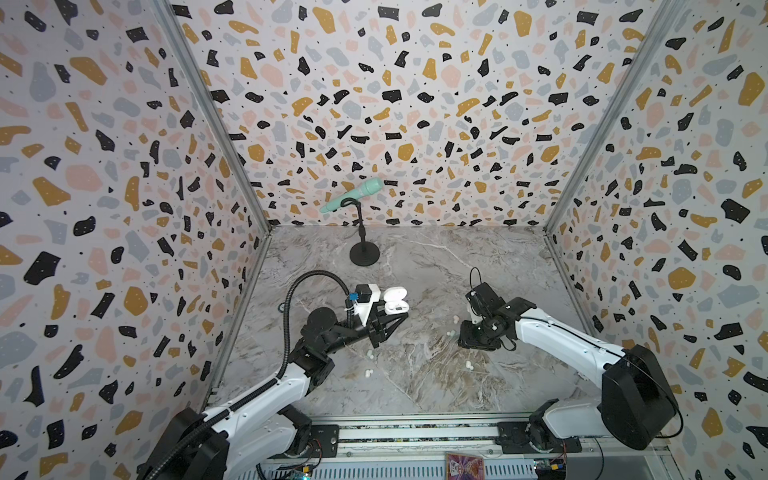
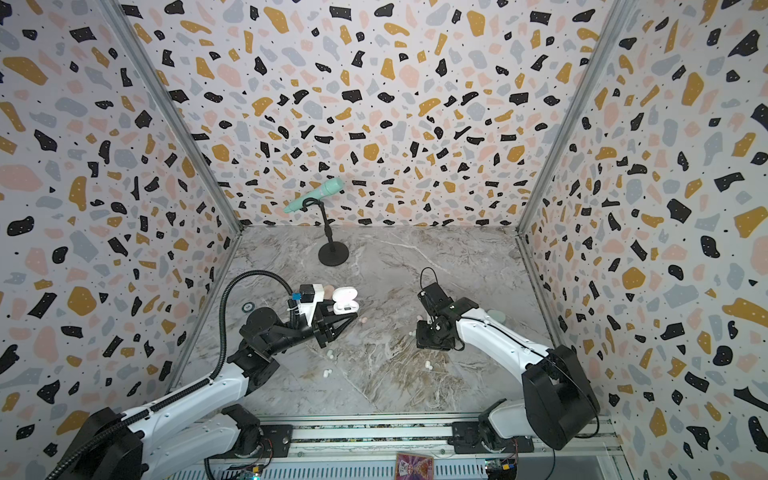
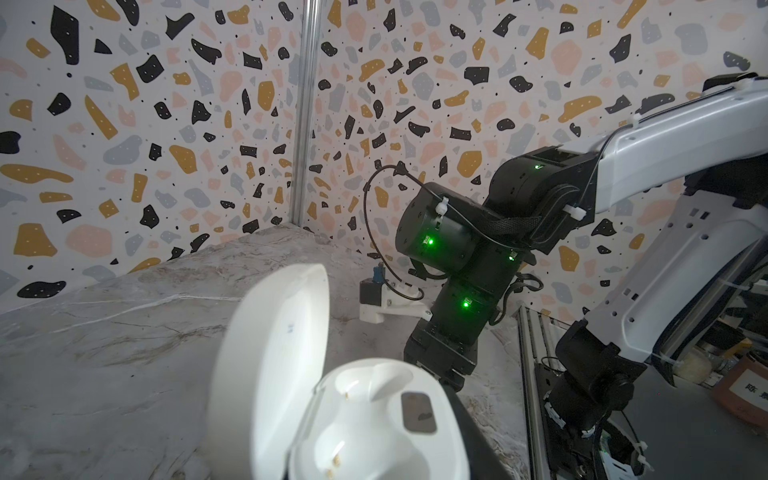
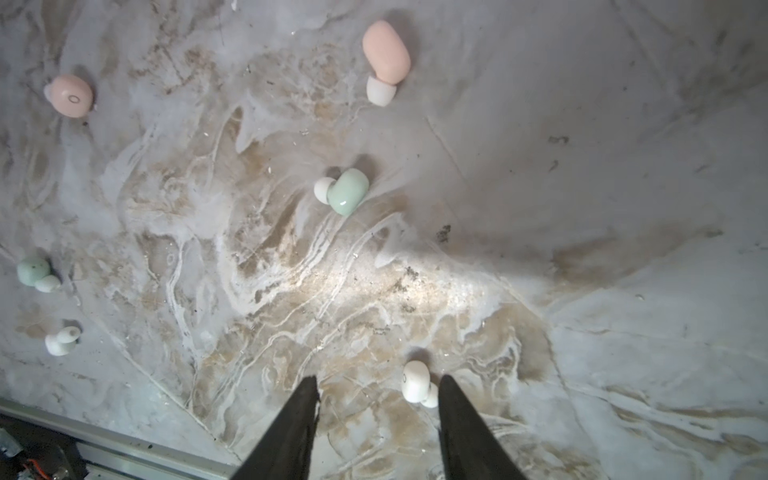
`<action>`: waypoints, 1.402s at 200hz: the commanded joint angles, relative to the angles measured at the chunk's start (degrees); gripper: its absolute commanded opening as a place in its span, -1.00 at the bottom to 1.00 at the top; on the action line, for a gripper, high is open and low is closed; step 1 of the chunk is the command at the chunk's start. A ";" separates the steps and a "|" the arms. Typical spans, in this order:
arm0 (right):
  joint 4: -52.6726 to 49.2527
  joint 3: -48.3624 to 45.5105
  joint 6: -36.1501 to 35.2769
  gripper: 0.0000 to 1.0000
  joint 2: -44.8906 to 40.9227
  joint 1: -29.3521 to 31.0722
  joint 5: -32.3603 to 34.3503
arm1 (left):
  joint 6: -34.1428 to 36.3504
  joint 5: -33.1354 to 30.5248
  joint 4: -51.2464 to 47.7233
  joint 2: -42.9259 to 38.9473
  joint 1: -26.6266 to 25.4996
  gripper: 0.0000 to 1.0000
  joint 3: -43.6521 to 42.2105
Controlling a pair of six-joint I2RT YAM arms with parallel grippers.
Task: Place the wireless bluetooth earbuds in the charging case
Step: 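Lower the open right gripper over the white earbud on the table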
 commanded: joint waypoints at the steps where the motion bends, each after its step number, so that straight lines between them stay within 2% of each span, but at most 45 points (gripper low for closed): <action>1: -0.60 -1.18 1.44 -0.09 0.94 0.81 0.95 | -2.97 -1.32 6.20 -1.82 -0.48 -0.71 -1.82; 54: -0.39 -2.06 1.93 -0.21 4.79 3.39 2.96 | -0.88 -1.94 3.59 -2.16 -3.38 -0.71 -1.87; 211: 0.56 -5.39 3.48 -0.42 7.98 6.11 4.88 | -0.37 -2.05 2.99 -1.46 -4.07 -0.73 -1.59; 280: 0.39 -5.78 4.19 -0.68 7.82 6.86 6.07 | 0.07 -2.03 2.06 -1.00 -4.11 -0.73 -1.28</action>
